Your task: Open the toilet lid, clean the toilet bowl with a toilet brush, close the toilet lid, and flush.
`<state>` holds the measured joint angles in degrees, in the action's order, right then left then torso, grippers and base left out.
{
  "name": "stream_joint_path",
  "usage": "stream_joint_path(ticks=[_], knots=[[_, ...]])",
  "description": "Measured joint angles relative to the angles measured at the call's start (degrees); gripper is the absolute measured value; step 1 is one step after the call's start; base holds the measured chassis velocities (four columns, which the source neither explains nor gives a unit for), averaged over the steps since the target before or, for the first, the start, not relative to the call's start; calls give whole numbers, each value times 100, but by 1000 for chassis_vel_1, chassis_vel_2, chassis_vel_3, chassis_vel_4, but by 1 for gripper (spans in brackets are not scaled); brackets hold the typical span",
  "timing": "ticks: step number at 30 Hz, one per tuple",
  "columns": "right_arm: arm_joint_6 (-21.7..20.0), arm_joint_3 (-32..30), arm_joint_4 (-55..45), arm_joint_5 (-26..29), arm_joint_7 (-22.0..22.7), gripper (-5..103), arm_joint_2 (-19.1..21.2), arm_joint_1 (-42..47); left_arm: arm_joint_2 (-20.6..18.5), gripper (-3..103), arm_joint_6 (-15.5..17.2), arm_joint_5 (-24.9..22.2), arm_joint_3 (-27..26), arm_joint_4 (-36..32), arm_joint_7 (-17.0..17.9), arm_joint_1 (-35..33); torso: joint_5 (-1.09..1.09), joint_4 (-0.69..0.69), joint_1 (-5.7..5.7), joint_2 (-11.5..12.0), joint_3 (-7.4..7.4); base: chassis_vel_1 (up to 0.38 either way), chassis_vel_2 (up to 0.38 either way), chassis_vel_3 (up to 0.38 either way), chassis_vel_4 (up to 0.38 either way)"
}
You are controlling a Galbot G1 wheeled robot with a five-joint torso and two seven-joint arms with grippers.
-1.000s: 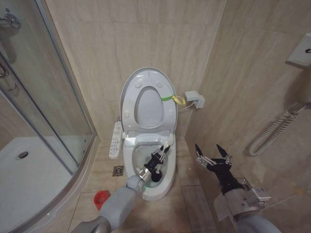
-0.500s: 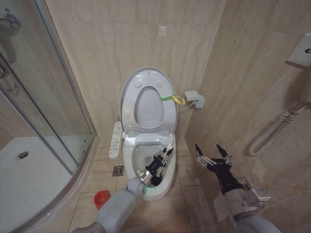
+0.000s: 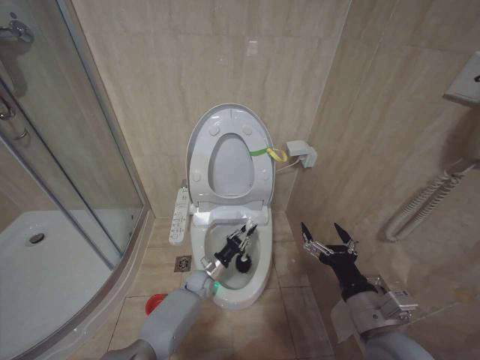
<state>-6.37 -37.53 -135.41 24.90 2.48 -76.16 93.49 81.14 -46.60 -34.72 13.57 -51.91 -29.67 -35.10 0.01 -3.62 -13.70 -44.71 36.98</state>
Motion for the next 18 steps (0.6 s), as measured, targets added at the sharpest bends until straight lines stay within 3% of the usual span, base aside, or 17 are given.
stream_joint_path(ticks=[5, 13, 18], knots=[[0, 0, 0, 0, 0, 100, 0, 0, 105, 19, -3, -8, 45, 3, 16, -111, 0, 2, 0, 0, 0, 0, 0, 0, 0], [0, 0, 0, 0, 0, 100, 0, 0, 174, 19, -27, 107, -81, 665, 51, -174, -1, 1, 0, -1, -2, 0, 0, 0, 0], [0, 0, 0, 0, 0, 100, 0, 0, -6, 20, 136, 118, -35, 116, 283, -217, 0, 4, 0, 0, 0, 0, 0, 0, 0]])
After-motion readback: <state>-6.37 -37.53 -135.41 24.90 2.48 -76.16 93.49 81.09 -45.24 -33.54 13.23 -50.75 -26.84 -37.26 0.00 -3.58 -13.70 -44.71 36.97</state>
